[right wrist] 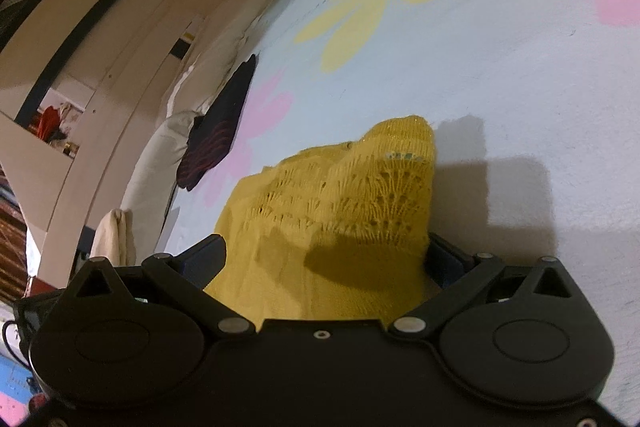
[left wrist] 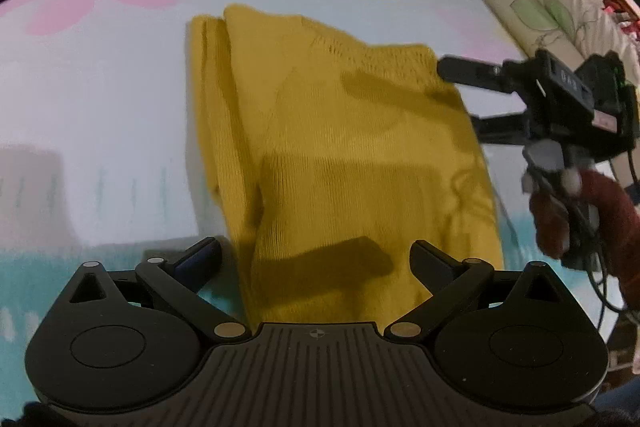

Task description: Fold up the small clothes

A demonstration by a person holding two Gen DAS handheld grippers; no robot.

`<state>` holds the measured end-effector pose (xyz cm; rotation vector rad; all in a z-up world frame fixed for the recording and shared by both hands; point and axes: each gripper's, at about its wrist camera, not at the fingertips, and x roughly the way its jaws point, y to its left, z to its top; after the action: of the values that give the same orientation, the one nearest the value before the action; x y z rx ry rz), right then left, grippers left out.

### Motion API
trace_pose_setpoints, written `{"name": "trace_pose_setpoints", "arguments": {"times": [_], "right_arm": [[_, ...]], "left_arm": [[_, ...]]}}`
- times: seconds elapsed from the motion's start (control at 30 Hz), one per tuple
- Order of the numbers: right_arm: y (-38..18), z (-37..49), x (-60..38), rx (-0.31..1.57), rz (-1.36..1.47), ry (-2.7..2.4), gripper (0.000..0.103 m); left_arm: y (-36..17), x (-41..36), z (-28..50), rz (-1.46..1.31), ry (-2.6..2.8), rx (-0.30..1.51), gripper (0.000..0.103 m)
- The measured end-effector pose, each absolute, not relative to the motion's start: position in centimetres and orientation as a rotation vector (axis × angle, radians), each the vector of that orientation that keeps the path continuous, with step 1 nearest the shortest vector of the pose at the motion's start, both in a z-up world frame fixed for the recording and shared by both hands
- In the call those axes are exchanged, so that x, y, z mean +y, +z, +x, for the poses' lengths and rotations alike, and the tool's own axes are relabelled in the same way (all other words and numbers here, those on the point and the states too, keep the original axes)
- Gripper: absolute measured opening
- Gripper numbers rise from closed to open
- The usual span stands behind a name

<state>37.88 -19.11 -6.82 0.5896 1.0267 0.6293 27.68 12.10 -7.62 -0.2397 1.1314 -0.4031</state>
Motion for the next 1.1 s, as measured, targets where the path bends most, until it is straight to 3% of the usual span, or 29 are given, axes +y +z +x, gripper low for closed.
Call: {"name": "trace_pose_setpoints", "arguments": {"times": [0.33, 0.4, 0.43, 0.47, 0.5, 1.1], "right_arm": [[-7.1, 38.0, -18.6, 0.999, 0.584, 0.648, 0.103], [-6.9, 37.9, -18.5, 1.001, 0.577, 0.644, 0.098], [-6.8, 37.8, -18.4, 1.002, 0.566, 0.641, 0.088], [-6.6, 37.7, -18.4, 1.004, 0.538, 0.619, 0.059], [-6.2, 37.6, -18.4, 1.006, 0.5, 0.584, 0.041], [2.9, 26.8, -21.8, 1.032, 0.411, 0.52, 0.038]], "left_arm": [[-8.8, 10.2, 29.7, -0.453, -0.323, 0.977, 0.099], [-8.5, 9.5, 29.3, -0.417, -0.279, 0.954, 0.062], [-8.2, 9.2, 29.2, -0.367, -0.243, 0.956, 0.032], [-8.1, 9.1, 29.1, -0.347, -0.232, 0.959, 0.025], [-7.6, 9.6, 28.9, -0.376, -0.251, 0.958, 0.022], [-1.0, 4.8, 18.1, -0.324, -0.391, 0.921, 0.02]]}}
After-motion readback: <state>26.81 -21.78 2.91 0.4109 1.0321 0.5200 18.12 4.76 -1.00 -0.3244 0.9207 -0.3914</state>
